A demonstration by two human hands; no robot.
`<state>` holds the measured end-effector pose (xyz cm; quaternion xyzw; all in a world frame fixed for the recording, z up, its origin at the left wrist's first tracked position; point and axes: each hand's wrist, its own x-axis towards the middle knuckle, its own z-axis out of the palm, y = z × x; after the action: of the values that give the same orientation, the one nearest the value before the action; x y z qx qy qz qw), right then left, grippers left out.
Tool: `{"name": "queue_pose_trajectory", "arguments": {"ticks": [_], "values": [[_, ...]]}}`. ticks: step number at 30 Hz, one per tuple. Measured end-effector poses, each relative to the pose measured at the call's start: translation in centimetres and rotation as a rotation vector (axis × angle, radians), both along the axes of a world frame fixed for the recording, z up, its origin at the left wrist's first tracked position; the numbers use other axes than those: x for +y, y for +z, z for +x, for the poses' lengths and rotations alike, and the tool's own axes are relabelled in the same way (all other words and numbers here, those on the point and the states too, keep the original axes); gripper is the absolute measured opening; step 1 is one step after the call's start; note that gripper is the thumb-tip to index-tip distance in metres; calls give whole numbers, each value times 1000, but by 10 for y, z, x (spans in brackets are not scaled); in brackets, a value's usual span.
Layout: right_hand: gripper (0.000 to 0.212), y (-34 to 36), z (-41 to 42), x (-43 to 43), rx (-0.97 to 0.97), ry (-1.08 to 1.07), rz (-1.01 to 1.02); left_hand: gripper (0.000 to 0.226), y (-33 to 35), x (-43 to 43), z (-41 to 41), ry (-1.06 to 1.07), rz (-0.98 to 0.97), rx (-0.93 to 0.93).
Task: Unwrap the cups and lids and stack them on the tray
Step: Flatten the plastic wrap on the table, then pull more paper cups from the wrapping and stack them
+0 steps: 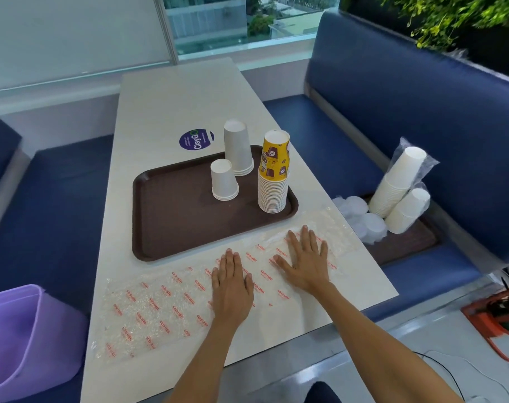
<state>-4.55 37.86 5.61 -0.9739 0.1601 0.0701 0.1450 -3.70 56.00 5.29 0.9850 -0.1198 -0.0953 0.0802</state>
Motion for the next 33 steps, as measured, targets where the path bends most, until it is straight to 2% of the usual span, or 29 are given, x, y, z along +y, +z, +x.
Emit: {"name": "queue_pose_trajectory", "arguments": {"ticks": [2,4,5,9,13,17,21,29,33], "values": [[86,14,5,-6,-71,-48,26,58,12,-8,2,15,-15,-16],[58,29,13,-16,-200,-115,85,55,24,-21,8,25,-131,-55],[51,36,18,-21,-270,-132,105,52,31,-29,11,25,-213,-75],[52,54,29,-57,-489,-188,159,38,62,-81,24,-54,-480,-80],[33,62,30,-113,-547,-301,181,30,84,-147,28,-170,-628,-90],[27,60,25,-176,-610,-403,277,29,85,-211,31,-184,-702,-35],[32,57,19,-254,-700,-464,365,28,73,-281,32,-160,-751,51],[30,11,-2,-419,-647,-764,549,34,35,-436,43,-55,-780,317],[33,-32,7,-479,-529,-855,754,34,4,-497,58,17,-787,408]]}}
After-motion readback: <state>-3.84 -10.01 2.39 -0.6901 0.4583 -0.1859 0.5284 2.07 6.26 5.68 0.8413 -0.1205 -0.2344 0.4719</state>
